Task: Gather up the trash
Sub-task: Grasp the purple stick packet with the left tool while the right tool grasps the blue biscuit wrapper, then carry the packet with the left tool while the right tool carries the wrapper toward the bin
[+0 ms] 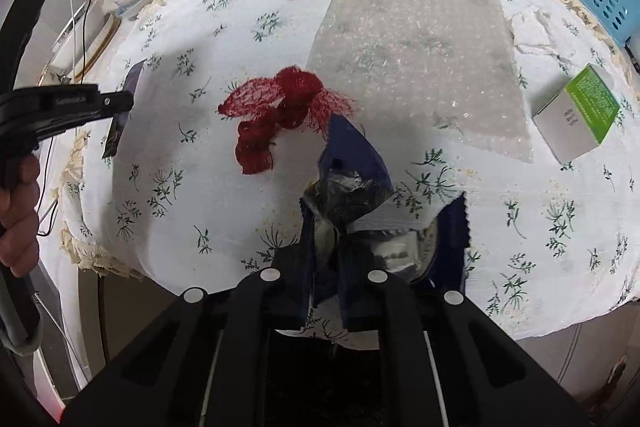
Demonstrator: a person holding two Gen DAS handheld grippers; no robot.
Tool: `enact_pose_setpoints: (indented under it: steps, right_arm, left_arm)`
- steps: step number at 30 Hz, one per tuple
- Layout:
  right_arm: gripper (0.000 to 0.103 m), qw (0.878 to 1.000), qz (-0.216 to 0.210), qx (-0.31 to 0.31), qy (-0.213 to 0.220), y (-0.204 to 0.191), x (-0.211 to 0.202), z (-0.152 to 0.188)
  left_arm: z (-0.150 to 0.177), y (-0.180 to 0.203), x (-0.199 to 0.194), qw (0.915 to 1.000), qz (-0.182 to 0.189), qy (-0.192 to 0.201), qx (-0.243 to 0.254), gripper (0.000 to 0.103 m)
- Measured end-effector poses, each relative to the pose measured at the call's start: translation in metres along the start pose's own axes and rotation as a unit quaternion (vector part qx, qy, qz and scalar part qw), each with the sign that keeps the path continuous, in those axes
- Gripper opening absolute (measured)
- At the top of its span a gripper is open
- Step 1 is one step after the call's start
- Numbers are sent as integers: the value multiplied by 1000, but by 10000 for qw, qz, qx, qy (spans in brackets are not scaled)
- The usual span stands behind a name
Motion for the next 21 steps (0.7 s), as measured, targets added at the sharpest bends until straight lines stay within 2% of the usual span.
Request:
enact_pose_setpoints:
  steps: [5, 21]
  right_arm:
    - [5, 9999, -55, 49, 77, 10, -9, 4]
    - [4, 9988, -203, 154, 421, 15, -39, 3]
  left_arm:
    - [16, 6, -20, 9998, 171, 125, 51, 11]
    - [52, 20, -59, 9984, 413, 359, 138, 11]
Point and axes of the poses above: each gripper's, at about its wrist camera, not at the fingertips, and x roughly the way its jaws point, y to its right, z to its underside, the point moved 2 cm from there along x, roughly the way its jaws point, and after that the axes turned 11 degrees about z, right-handed, at the moved point
